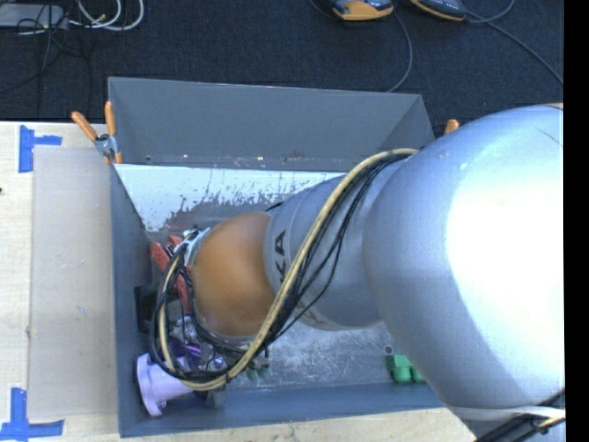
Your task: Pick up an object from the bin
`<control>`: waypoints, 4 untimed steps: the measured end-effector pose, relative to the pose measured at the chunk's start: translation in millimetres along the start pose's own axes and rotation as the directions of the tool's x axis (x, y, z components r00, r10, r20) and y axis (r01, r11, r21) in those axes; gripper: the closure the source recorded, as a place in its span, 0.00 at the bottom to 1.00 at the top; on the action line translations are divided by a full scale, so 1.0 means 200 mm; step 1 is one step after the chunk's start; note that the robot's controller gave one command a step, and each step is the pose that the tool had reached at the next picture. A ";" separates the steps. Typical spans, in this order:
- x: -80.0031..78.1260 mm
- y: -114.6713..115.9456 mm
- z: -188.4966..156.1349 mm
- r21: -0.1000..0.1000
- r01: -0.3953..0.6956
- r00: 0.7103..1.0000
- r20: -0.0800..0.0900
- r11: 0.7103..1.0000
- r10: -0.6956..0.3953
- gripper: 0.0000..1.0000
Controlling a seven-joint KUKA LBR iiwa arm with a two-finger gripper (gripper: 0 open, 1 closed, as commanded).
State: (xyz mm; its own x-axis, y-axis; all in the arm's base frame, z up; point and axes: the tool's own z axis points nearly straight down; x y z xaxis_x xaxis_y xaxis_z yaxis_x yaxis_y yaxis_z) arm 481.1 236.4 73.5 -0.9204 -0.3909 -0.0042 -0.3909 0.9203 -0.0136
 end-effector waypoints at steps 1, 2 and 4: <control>0.00 0.00 -0.02 0.000 -0.001 1.000 -0.003 1.000 0.001 1.00; 0.02 0.01 -0.09 -0.002 -0.001 1.000 -0.015 1.000 0.001 1.00; 0.02 0.02 -0.29 -0.006 0.002 1.000 -0.011 1.000 -0.002 1.00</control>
Offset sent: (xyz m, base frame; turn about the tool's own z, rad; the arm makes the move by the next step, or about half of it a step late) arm -0.0001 0.0000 0.0911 0.0000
